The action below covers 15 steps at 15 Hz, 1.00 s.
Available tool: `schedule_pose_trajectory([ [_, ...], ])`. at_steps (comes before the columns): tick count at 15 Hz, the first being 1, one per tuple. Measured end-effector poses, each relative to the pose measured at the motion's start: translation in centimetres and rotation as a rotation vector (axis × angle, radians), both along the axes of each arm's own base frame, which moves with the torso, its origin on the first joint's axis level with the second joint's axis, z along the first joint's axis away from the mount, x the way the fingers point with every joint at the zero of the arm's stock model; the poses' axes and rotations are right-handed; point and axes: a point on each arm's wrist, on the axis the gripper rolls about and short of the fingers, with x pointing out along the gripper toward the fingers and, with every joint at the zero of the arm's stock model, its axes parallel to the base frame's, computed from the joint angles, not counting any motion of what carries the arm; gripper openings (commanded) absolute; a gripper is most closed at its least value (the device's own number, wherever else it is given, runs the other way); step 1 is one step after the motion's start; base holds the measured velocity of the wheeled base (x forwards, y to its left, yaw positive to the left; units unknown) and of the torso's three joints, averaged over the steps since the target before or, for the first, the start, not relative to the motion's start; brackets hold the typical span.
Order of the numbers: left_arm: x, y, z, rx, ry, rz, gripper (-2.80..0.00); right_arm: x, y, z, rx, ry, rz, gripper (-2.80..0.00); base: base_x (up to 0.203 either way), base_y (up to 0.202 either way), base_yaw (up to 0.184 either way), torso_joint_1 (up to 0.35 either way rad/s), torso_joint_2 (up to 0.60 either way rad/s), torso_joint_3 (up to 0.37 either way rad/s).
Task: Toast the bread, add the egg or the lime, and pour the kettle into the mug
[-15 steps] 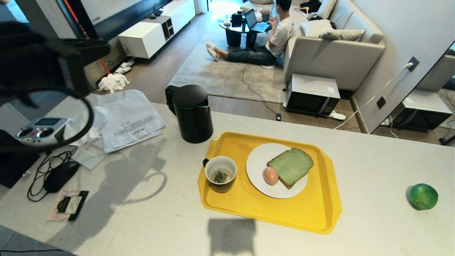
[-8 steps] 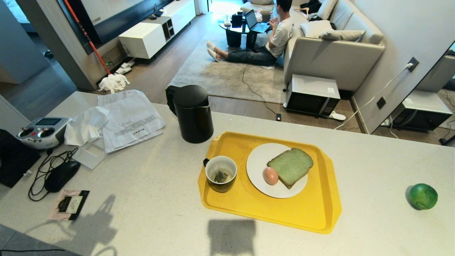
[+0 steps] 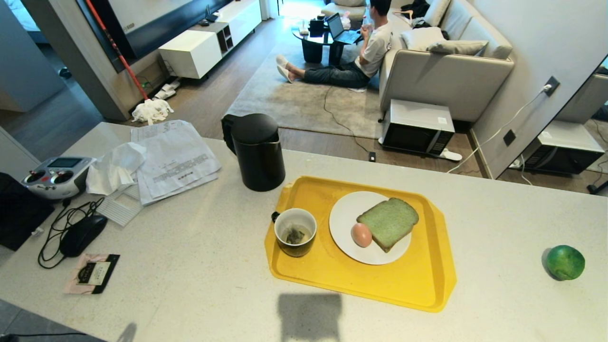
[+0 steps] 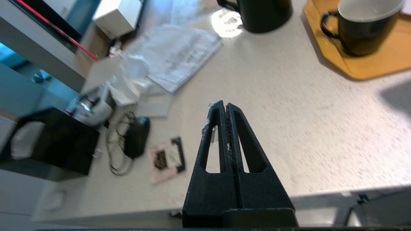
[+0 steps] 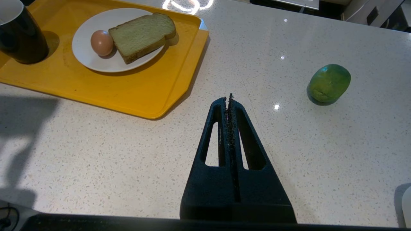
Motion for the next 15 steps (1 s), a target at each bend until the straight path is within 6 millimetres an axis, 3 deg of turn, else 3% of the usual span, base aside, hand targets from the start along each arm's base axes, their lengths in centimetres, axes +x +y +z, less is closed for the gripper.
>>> schedule_pose_trajectory([
  [2, -0.1, 0.0, -1.8, -0.029, 0.036, -0.003, -2.80, 0.0, 0.0, 0.0, 0.000, 0.000, 0.000, -2.80, 0.000, 0.000, 0.000, 0.000, 0.00, 0.000],
  [6, -1.0, 0.0, -3.4, -0.067, 0.052, -0.003, -2.80, 0.0, 0.0, 0.0, 0.000, 0.000, 0.001, -2.80, 0.000, 0.000, 0.000, 0.000, 0.00, 0.000],
  [15, -2.0, 0.2, -4.6, -0.169, 0.026, 0.070, -2.80, 0.0, 0.0, 0.0, 0.000, 0.000, 0.001, -2.80, 0.000, 0.000, 0.000, 0.000, 0.00, 0.000],
])
